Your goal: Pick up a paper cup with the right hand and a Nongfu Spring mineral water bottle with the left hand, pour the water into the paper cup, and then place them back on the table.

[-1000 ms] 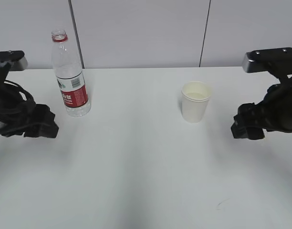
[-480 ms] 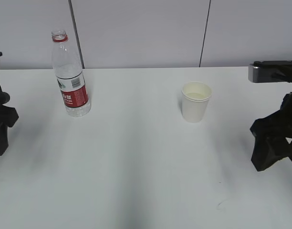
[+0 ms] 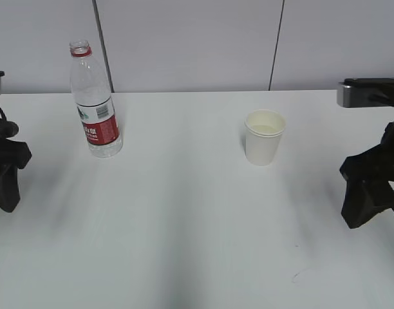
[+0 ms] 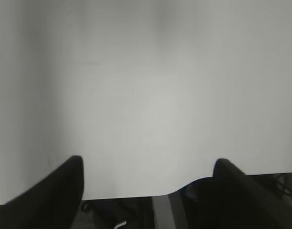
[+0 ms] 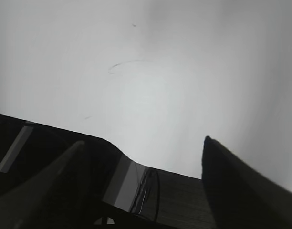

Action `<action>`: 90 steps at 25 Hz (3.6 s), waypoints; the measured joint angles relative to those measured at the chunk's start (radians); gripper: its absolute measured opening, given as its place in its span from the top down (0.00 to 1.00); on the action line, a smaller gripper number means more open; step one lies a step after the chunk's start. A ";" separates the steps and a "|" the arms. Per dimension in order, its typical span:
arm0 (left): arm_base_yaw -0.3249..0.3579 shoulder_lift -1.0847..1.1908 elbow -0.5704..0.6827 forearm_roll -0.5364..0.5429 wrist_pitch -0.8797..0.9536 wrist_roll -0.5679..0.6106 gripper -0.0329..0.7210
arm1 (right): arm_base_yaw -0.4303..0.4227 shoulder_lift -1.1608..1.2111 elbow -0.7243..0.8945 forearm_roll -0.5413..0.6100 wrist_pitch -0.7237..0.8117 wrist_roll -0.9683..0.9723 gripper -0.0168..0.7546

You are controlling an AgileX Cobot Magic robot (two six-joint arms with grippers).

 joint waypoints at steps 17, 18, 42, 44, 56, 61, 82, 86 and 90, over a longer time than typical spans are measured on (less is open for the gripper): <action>0.000 -0.570 0.213 -0.041 0.024 0.025 0.28 | 0.000 -0.394 0.076 0.006 0.012 0.011 0.29; 0.000 -0.606 0.224 -0.041 0.025 0.027 0.28 | 0.000 -0.435 0.094 0.006 0.017 0.011 0.29; 0.000 -1.420 0.440 0.028 0.034 0.164 0.30 | 0.000 -1.284 0.492 0.000 -0.064 -0.131 0.29; 0.000 -1.461 0.459 0.028 0.024 0.172 0.30 | 0.000 -1.332 0.518 0.000 -0.076 -0.132 0.29; 0.000 -1.476 0.568 -0.052 -0.094 0.241 0.30 | 0.000 -1.431 0.540 0.002 -0.074 -0.146 0.29; 0.000 -1.476 0.568 -0.055 -0.097 0.241 0.30 | 0.000 -1.431 0.542 -0.016 -0.074 -0.146 0.29; 0.154 -1.476 0.568 -0.058 -0.101 0.241 0.31 | -0.036 -1.431 0.544 -0.097 -0.072 -0.119 0.29; 0.226 -1.476 0.568 -0.058 -0.101 0.241 0.31 | -0.104 -1.431 0.544 -0.097 -0.072 -0.119 0.29; 0.245 -1.476 0.568 -0.058 -0.101 0.241 0.31 | -0.136 -1.431 0.544 -0.097 -0.072 -0.119 0.29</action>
